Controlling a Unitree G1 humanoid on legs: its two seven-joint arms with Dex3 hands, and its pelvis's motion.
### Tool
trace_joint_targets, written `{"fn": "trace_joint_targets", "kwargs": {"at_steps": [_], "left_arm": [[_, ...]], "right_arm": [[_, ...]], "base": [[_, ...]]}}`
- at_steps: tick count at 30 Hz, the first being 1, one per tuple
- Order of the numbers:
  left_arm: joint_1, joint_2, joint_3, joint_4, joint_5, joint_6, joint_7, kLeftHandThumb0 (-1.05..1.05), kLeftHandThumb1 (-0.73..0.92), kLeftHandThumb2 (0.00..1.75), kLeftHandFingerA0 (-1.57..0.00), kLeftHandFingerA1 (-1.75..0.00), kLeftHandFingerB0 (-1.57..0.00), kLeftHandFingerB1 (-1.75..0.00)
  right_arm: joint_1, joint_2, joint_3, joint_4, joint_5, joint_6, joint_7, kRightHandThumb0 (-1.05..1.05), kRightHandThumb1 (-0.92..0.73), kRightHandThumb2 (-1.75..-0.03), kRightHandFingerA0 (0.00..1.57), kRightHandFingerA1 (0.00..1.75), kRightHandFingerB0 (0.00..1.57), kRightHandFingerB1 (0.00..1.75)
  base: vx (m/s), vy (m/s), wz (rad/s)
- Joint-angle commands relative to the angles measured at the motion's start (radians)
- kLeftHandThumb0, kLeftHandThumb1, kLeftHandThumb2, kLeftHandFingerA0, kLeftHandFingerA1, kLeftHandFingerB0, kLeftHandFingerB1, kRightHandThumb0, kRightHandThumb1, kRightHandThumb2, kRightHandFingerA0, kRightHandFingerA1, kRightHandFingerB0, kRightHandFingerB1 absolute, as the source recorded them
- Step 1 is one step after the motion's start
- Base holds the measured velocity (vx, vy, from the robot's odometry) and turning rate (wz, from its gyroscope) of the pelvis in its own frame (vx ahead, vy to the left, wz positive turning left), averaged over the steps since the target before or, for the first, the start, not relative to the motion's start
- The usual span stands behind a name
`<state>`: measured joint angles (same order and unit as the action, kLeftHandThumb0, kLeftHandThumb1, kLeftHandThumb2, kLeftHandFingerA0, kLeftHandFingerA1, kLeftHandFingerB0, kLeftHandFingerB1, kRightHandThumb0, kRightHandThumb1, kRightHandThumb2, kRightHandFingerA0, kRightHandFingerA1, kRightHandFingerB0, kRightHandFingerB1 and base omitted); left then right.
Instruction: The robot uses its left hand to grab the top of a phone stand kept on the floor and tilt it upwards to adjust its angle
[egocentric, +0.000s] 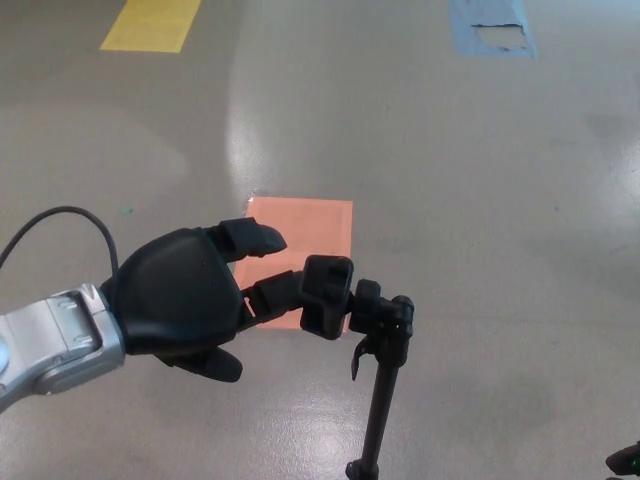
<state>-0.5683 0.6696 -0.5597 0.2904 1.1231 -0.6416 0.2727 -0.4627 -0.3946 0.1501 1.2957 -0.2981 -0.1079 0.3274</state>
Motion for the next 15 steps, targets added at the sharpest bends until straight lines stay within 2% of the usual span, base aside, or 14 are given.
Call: {"fn": "trace_joint_targets", "kwargs": {"at_steps": [1,2,3,9,15], "left_arm": [[0.017,0.008,-0.013,0.010,0.037,0.008,0.037,-0.82,0.72,1.03,-0.20,-0.46,-0.01,-0.23],[0.017,0.009,-0.014,0.010,0.037,0.009,0.035,-0.82,0.72,1.03,-0.20,-0.46,-0.01,-0.23],[0.017,0.008,-0.015,0.011,0.038,0.010,0.039,-0.77,0.86,0.67,-0.28,-0.32,-0.05,-0.21],[0.022,0.013,-0.014,0.008,0.030,0.013,0.028,-0.78,0.84,0.67,-0.28,-0.32,-0.06,-0.22],[0.020,0.020,-0.009,0.011,0.017,0.004,0.017,-0.77,0.83,0.66,-0.27,-0.31,-0.07,-0.22]], "right_arm": [[-0.009,-0.019,-0.007,0.005,0.006,0.008,0.005,-0.62,-0.79,-0.63,0.26,0.41,0.24,0.32],[-0.010,-0.018,-0.009,0.006,0.008,0.011,0.006,-0.62,-0.79,-0.63,0.26,0.41,0.24,0.32],[-0.010,-0.020,-0.008,0.005,0.008,0.002,0.013,-0.60,-0.81,-0.64,0.26,0.41,0.27,0.33],[-0.015,-0.020,-0.010,0.007,0.008,0.004,0.010,-0.61,-0.81,-0.63,0.26,0.44,0.20,0.33],[-0.028,-0.013,-0.020,0.010,0.014,0.029,0.002,-0.61,-0.79,-0.63,0.28,0.42,0.22,0.32]], "base": [[0.00,0.000,0.00],[0.00,0.000,0.00],[0.00,0.000,0.00],[0.00,0.000,0.00],[0.00,0.000,0.00]]}}
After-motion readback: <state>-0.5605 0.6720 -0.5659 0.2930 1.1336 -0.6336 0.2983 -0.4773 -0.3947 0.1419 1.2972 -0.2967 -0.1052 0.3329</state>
